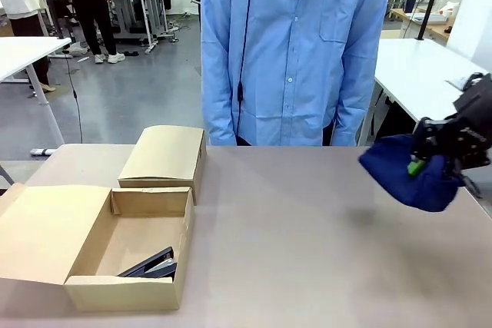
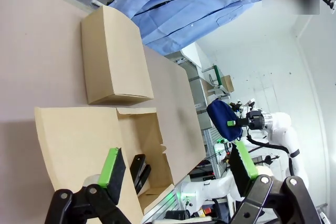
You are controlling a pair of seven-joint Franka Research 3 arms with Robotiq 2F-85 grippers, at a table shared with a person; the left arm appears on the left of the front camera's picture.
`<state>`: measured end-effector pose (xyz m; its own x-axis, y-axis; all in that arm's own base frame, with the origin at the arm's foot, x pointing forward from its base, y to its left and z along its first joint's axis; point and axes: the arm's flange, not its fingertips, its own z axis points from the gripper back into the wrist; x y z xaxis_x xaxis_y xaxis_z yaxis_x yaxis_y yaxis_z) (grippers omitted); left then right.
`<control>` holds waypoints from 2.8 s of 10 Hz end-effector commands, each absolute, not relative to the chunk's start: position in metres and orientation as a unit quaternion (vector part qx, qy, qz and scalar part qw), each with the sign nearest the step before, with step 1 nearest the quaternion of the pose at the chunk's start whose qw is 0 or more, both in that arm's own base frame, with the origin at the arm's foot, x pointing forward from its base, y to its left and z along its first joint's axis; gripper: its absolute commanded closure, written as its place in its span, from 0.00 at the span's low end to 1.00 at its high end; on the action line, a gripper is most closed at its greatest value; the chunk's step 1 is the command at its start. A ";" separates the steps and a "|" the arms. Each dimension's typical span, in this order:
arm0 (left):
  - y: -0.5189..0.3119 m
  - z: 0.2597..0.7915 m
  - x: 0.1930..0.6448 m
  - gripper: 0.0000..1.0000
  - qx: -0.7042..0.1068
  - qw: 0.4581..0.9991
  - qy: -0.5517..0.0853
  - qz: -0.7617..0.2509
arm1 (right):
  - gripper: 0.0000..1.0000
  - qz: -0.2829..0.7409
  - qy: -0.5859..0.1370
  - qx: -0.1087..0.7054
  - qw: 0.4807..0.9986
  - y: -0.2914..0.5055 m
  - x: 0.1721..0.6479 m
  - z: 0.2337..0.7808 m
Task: Place items inside the box.
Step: Pick up a Pencil pouch or Stapler and place it inside the Mailer Box closest to the robot.
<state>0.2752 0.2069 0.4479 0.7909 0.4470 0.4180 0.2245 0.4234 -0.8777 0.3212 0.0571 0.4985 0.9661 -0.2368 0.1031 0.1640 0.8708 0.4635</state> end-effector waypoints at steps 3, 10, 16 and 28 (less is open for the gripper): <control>0.203 0.447 0.274 0.00 -0.538 0.774 -0.328 0.065 | 0.93 -0.207 0.026 0.352 0.913 0.242 0.282 0.524; 0.203 0.447 0.274 0.00 -0.538 0.774 -0.328 0.065 | 0.93 -0.184 0.013 0.371 0.910 0.375 0.221 0.521; 0.203 0.447 0.274 0.00 -0.538 0.774 -0.328 0.065 | 0.93 -0.104 -0.104 0.348 0.926 0.478 0.259 0.483; 0.203 0.447 0.274 0.00 -0.538 0.774 -0.328 0.065 | 0.93 -0.071 -0.189 0.343 0.917 0.574 0.254 0.393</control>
<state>0.2752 0.2067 0.4480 0.7911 0.4463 0.4182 0.2248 0.4237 -0.8774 0.2730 0.5056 0.4231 0.9482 -0.1909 0.2538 -0.0277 0.7464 0.6649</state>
